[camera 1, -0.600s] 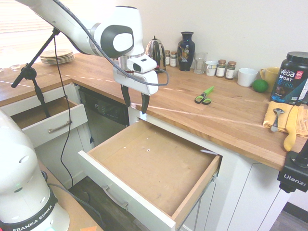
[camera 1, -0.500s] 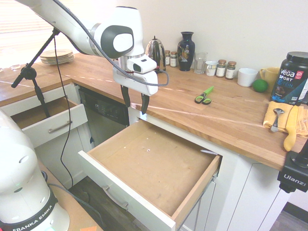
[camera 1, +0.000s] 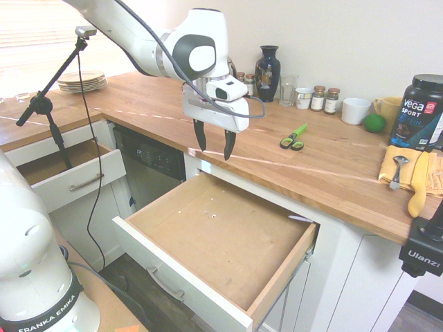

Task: Put scissor in the drawer

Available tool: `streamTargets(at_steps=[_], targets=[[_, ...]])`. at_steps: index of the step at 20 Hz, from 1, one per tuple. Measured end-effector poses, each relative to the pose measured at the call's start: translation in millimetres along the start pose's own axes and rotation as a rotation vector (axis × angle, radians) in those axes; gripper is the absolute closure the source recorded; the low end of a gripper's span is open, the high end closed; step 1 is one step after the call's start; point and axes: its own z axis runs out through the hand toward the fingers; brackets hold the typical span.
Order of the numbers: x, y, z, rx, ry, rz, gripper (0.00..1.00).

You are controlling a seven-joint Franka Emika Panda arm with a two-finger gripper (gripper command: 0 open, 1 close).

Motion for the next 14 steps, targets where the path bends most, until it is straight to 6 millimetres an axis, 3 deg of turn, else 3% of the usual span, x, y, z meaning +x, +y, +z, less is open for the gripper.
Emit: streamTargets(at_steps=[4,14], targets=[[46,-19,-2,0.014,0.013,0.015,0.0],[140,-69,-13,0.01,0.024,0.049,0.0]])
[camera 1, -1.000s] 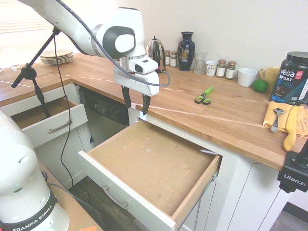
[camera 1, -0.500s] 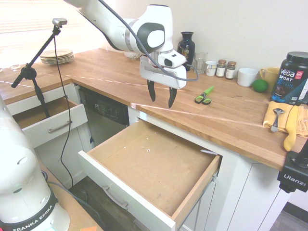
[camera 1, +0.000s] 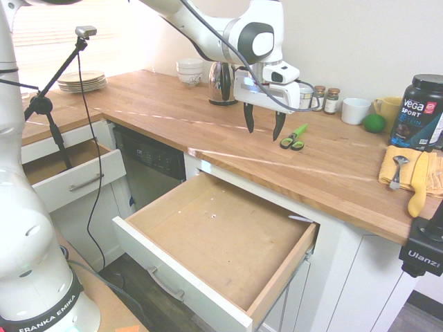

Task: Put scissor in the drawer

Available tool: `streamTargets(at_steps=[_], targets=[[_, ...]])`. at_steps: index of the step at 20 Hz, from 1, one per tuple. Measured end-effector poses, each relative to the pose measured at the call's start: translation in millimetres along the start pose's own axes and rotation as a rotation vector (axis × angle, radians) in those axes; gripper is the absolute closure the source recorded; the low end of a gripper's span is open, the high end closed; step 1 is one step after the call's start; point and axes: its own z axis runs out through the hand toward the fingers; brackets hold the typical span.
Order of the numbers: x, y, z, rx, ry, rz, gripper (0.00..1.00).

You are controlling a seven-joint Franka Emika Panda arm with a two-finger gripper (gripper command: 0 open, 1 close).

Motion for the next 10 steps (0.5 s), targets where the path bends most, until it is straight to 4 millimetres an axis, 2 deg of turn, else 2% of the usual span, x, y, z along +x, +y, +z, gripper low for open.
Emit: streamTargets(at_steps=[6,10], targets=[[51,-35,-8,0.007,-0.007,0.011,0.0],[74,-57,-6,-0.002,-0.001,0.004,0.0]])
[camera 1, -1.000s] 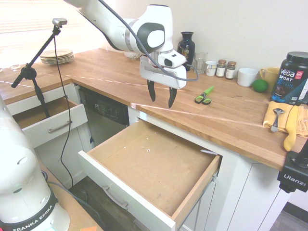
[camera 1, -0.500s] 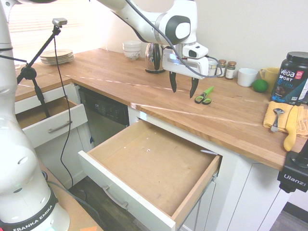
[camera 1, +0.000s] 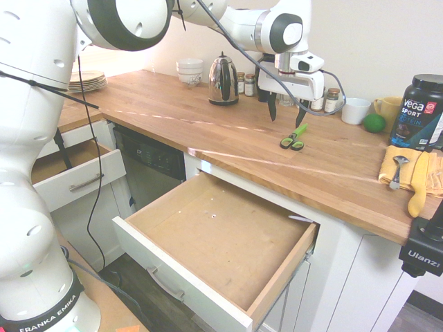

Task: Put scissor in the drawer

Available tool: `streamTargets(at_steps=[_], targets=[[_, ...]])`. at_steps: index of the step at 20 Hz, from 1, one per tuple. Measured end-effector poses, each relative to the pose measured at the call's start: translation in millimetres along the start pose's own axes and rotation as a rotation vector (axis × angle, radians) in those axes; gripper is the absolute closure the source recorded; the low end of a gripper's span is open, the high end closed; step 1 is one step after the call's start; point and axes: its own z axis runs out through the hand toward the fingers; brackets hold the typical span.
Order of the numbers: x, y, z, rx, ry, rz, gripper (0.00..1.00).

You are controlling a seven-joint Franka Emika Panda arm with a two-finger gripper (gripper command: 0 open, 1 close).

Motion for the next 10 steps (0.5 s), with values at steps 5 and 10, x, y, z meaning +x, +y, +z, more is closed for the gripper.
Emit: streamTargets(at_steps=[5,10], targets=[[21,-21,18,-0.018,-0.008,-0.015,0.0],[34,-35,32,-0.024,-0.013,-0.028,0.0]])
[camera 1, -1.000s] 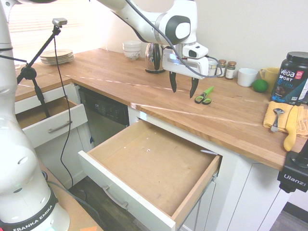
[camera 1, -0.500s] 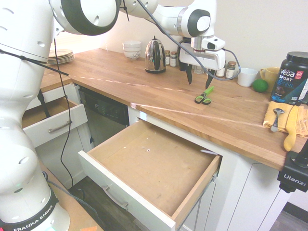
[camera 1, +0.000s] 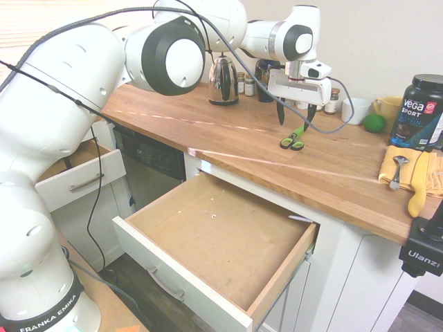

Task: Put scissor in the drawer

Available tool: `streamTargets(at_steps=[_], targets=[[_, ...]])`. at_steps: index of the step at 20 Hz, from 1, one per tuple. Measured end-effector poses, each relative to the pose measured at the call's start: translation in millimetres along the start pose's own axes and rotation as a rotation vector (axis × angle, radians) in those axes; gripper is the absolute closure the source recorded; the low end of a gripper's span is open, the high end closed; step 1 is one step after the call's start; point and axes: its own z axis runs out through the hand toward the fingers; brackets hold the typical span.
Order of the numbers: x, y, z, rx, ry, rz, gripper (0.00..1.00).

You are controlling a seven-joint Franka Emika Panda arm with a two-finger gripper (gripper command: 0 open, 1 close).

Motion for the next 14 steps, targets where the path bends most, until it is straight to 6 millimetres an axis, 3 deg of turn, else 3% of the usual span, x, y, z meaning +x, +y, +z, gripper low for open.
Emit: streamTargets(at_steps=[8,14], targets=[[6,-10,31,-0.019,-0.022,-0.004,0.0],[7,-14,41,-0.022,-0.028,-0.009,0.0]])
